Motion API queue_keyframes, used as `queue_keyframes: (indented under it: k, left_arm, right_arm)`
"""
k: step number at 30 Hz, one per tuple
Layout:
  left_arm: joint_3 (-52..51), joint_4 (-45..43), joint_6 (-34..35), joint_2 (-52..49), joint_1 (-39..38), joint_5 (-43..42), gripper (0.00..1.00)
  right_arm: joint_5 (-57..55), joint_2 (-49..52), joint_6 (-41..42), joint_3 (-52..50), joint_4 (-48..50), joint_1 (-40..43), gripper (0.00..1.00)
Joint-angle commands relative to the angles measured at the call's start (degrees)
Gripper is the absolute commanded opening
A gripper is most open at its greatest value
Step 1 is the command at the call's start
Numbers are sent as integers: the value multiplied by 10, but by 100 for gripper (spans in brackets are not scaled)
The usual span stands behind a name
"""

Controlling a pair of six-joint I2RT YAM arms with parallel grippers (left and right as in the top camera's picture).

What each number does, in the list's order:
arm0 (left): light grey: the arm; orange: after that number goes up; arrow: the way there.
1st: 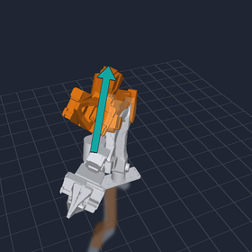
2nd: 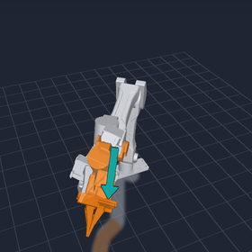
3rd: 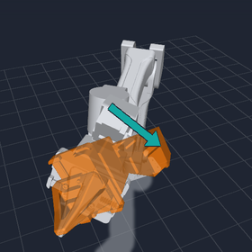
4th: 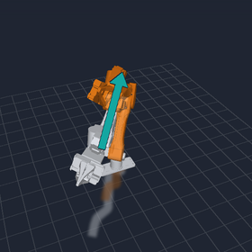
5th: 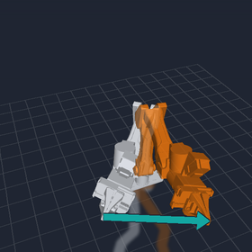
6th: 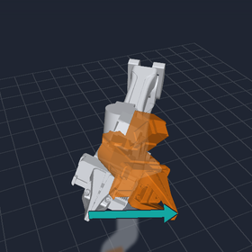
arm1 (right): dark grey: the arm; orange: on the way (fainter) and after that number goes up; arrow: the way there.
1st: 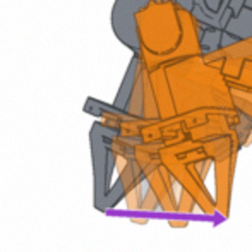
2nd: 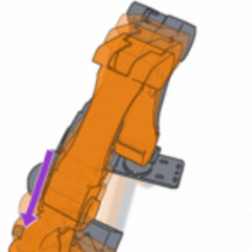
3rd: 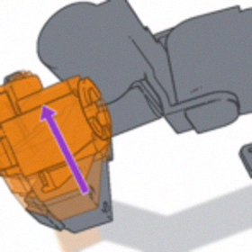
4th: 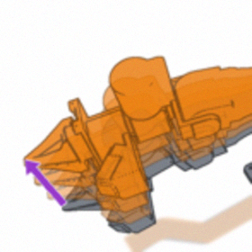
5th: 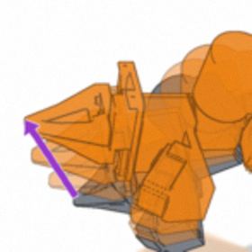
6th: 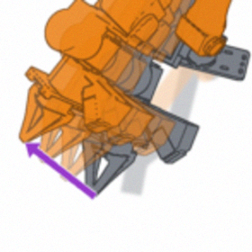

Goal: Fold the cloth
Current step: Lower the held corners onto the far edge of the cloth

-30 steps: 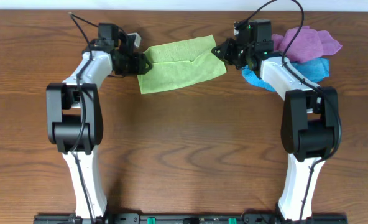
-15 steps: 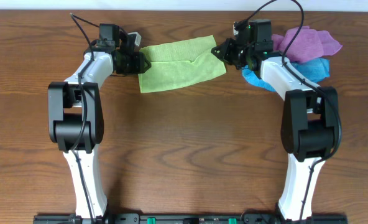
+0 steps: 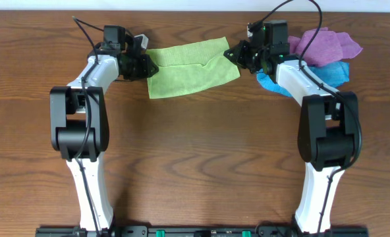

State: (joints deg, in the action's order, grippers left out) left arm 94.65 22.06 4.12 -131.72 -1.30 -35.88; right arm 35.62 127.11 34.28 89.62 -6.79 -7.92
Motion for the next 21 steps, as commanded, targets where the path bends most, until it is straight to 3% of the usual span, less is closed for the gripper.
queue_keyframes:
  k: [1,21]
  left_arm:
    - [19,2,4,-12,6,-16,6]
    - [73,-60,12,-12,13,17,6]
  right_arm:
    - [9,-2,-7,13,-1,6,1]
    - [-25,0,-16,13,68,4,2]
